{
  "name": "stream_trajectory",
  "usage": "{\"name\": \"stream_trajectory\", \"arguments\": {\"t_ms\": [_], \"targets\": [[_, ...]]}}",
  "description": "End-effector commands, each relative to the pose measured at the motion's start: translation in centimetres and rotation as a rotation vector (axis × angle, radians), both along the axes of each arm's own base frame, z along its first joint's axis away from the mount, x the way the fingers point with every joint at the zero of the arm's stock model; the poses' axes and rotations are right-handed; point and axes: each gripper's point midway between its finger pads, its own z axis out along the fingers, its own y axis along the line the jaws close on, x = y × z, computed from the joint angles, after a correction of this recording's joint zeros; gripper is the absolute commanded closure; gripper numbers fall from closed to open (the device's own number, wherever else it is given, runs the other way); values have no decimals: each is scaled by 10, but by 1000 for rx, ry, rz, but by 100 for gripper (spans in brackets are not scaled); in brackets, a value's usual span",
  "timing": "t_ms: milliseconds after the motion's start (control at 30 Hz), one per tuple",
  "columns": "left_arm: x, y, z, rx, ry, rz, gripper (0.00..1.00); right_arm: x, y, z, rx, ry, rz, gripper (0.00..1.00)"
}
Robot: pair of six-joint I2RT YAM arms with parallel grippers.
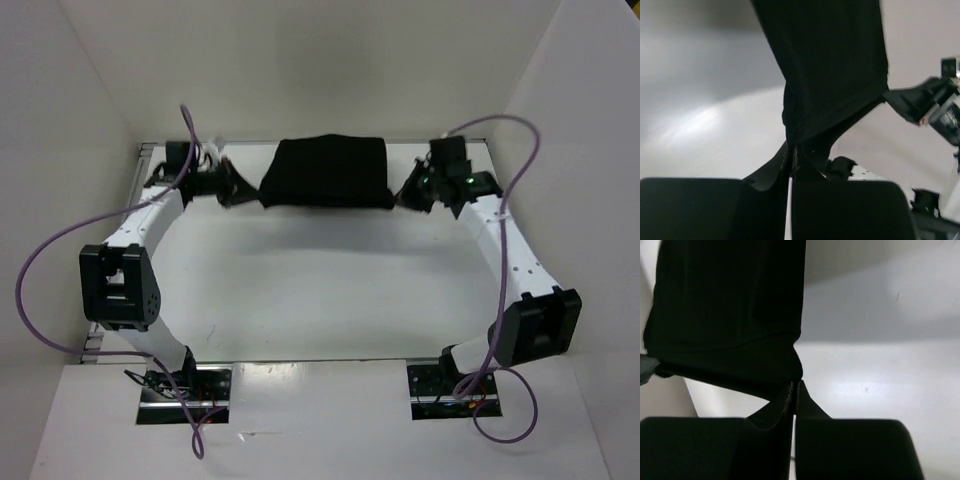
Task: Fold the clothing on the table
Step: Flatten the skirt out, then fold the skirt
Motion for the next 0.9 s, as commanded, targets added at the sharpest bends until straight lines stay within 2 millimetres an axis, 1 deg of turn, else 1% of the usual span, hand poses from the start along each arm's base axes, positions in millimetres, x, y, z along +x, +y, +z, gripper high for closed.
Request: {"name": "stream_trajectory", "arguments": {"t_ms": [0, 33, 67, 100, 133, 167, 200, 233, 267, 300, 333, 367, 400, 433, 467, 533, 567, 633, 667, 700, 733, 800, 833, 867], "targets": [[-31, 30, -101, 93, 195, 107, 100, -51, 18, -91, 14, 218, 2, 100], [-62, 24, -135, 96, 298, 89, 100, -69, 25, -106, 29, 270, 7, 100], [-75, 21, -148, 110, 335, 85, 100, -94, 29, -127, 40, 330, 10, 100], [-88, 17, -155, 114, 359, 70, 100, -108, 35, -134, 49, 358, 12, 100], [-101, 9, -163, 129, 380, 48, 100, -127, 45, -141, 65, 406, 9, 100], [-124, 6, -178, 136, 444, 32, 100, -146, 46, -155, 68, 461, 9, 100], [-136, 5, -181, 148, 465, 27, 100, -159, 51, -151, 96, 465, 20, 100], [-147, 1, -183, 157, 474, 3, 100, -173, 55, -153, 106, 502, 9, 100], [-156, 1, -186, 159, 492, 1, 100, -186, 55, -157, 111, 534, 9, 100], [-173, -1, -187, 164, 517, -14, 100, -192, 55, -150, 129, 518, 9, 100], [-182, -4, -187, 169, 527, -28, 100, -202, 51, -152, 124, 543, -5, 100], [-185, -3, -182, 167, 512, -27, 100, -204, 48, -149, 124, 540, -23, 100], [-189, -5, -181, 178, 515, -32, 100, -206, 44, -144, 127, 519, -26, 100], [-191, -4, -181, 178, 515, -32, 100, -210, 39, -146, 106, 527, -40, 100], [-189, -7, -178, 179, 502, -41, 100, -209, 39, -142, 108, 523, -39, 100], [-183, -10, -175, 182, 503, -50, 100, -201, 38, -136, 96, 494, -55, 100], [-168, -11, -170, 180, 489, -49, 100, -198, 33, -140, 84, 498, -63, 100], [-151, -16, -163, 180, 464, -56, 100, -184, 25, -141, 43, 488, -93, 100], [-142, -17, -165, 181, 470, -57, 100, -176, 18, -141, 23, 479, -104, 100], [-121, -19, -152, 186, 418, -45, 100, -168, 14, -140, 14, 465, -115, 100], [-112, -20, -148, 184, 402, -44, 100, -158, 11, -133, 11, 440, -123, 100], [-94, -22, -146, 178, 392, -37, 100, -141, 1, -129, -8, 415, -142, 100], [-80, -23, -137, 176, 367, -22, 100, -131, -3, -120, -14, 385, -151, 100], [-73, -24, -138, 175, 361, -22, 100, -124, -8, -123, -37, 395, -164, 100]]}}
